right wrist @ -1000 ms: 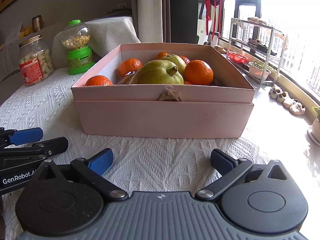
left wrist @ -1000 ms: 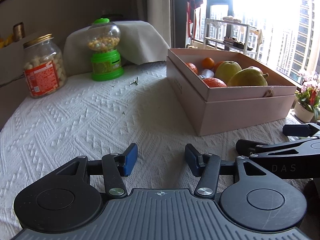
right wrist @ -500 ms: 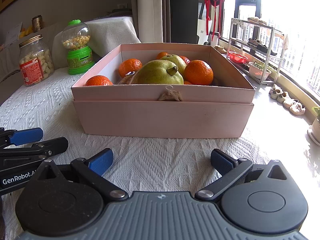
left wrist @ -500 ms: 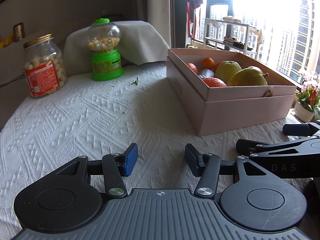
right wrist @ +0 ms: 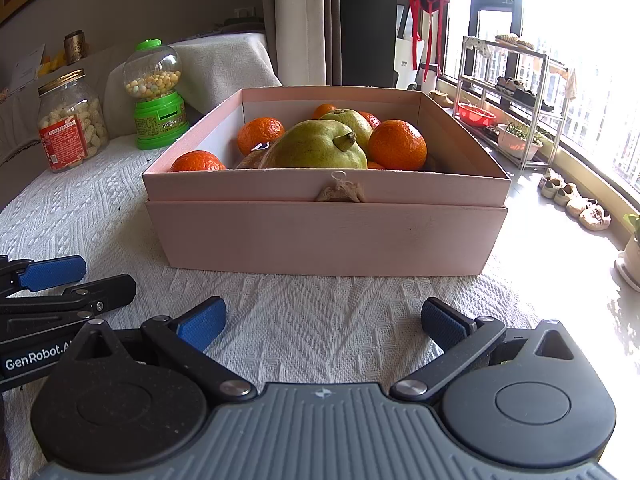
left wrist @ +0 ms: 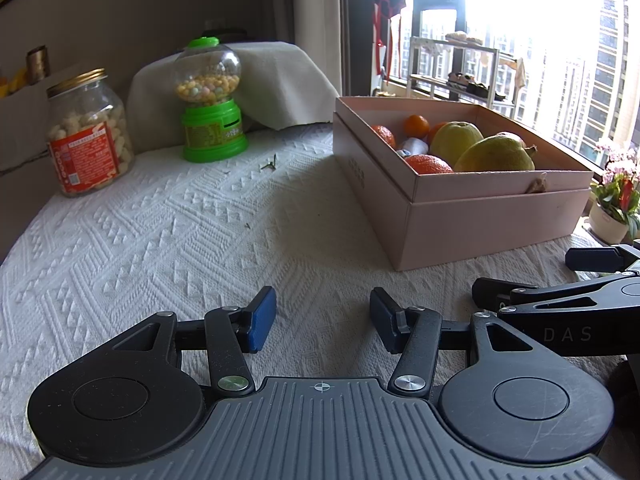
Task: Organize fruits
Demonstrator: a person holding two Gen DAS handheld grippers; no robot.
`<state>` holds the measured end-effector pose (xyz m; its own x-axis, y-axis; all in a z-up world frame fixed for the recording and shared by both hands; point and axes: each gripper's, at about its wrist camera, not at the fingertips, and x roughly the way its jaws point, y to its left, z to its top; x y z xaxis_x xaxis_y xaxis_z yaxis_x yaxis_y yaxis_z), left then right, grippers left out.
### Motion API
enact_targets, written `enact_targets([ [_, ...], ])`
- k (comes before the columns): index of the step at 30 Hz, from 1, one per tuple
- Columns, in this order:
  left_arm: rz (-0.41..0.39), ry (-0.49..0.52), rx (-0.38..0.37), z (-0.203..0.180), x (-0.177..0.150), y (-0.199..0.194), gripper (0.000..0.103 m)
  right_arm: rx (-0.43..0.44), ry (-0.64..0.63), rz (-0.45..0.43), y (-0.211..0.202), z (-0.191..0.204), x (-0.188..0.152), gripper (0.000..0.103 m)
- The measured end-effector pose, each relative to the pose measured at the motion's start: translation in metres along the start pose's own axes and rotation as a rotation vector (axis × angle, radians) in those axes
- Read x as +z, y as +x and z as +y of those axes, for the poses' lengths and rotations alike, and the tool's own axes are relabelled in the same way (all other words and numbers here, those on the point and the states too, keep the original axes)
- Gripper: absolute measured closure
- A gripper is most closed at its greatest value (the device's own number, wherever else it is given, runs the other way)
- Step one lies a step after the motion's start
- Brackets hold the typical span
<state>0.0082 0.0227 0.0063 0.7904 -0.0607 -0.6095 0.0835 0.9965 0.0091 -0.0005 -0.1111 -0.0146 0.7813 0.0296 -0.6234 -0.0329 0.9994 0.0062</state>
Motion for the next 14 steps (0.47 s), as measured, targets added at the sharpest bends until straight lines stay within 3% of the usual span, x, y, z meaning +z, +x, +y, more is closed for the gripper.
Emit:
enact_targets([
  [14, 0.000, -0.003, -0.002, 0.0002, -0.0001, 0.0002, 0.045, -0.001, -0.001, 0.000, 0.0002, 0.0007, -0.0001, 0.000],
])
